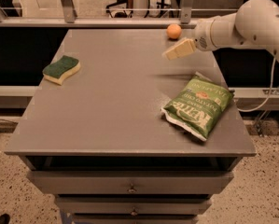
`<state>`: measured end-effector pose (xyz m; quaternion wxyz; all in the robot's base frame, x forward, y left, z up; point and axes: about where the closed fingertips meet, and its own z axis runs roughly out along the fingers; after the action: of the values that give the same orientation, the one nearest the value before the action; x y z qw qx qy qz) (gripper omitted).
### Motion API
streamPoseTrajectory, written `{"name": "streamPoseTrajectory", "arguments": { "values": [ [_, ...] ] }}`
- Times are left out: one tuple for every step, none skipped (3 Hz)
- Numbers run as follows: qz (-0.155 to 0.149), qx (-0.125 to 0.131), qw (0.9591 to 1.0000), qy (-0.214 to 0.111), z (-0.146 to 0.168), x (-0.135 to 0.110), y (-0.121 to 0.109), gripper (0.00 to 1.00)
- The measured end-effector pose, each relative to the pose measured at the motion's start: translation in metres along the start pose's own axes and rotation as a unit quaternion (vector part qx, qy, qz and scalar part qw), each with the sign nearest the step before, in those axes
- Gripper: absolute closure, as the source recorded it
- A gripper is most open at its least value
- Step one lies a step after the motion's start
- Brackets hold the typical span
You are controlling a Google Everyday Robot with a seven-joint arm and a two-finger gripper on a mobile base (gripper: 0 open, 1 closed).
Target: Move orange near green jalapeno chip bag
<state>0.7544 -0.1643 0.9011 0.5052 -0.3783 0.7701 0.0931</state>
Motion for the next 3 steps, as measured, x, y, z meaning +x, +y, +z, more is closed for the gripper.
{"name": "streamPoseTrajectory", "arguments": {
  "values": [
    [0.016, 0.021, 0.9994, -0.021, 0.026, -0.002, -0.029, 0.0],
    [0.052, 0.037, 0.9974, -0.032, 0.074, 0.002, -0.063, 0.0],
    [0.078, 0.052, 0.9949, -0.035, 0.108, 0.005, -0.087, 0.0]
  ]
}}
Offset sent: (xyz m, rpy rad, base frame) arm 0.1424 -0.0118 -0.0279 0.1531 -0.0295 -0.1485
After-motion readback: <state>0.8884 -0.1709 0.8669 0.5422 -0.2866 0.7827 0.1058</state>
